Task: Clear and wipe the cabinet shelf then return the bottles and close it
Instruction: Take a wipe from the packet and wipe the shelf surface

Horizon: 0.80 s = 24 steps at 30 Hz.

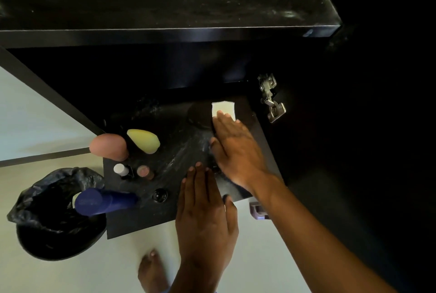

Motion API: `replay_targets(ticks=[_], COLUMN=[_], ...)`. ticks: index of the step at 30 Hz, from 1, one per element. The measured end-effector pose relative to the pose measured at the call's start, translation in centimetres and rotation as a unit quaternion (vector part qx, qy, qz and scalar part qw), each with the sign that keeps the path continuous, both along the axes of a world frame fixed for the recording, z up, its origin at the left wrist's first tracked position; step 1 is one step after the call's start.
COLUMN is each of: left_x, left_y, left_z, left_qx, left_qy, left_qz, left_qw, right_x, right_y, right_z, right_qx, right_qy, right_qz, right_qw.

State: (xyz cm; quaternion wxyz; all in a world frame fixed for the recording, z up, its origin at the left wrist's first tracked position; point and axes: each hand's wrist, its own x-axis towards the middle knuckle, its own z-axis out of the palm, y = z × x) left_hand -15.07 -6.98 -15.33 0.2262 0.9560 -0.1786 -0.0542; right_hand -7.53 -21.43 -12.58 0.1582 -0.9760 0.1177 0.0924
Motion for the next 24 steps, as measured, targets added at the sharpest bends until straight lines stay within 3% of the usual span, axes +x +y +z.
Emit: replay_targets(ticks=[5,13,24], left_x=[0.0,0.2,0.1], left_y=[0.1,0.0,0.2], left_z=[-0.1,0.5,0.5], left_qx=[-0.005,0.013,0.002], left_qy=[-0.001,0.012,0.008], left_qz=[0.003,-0.001,0.004], left_qw=[1.0,1.0,1.0], right_x=[-2.6,4.8,3.0], right_y=[0.6,-1.0,-0.1], right_z=[1.7,1.1,-0.5], right_qx=[-0.035,-0.143,-0.142], right_qy=[0.056,0.116,0.067], right_qz=[-0.06,-0.135,-0.126], right_qw=[0.996,0.973,0.979])
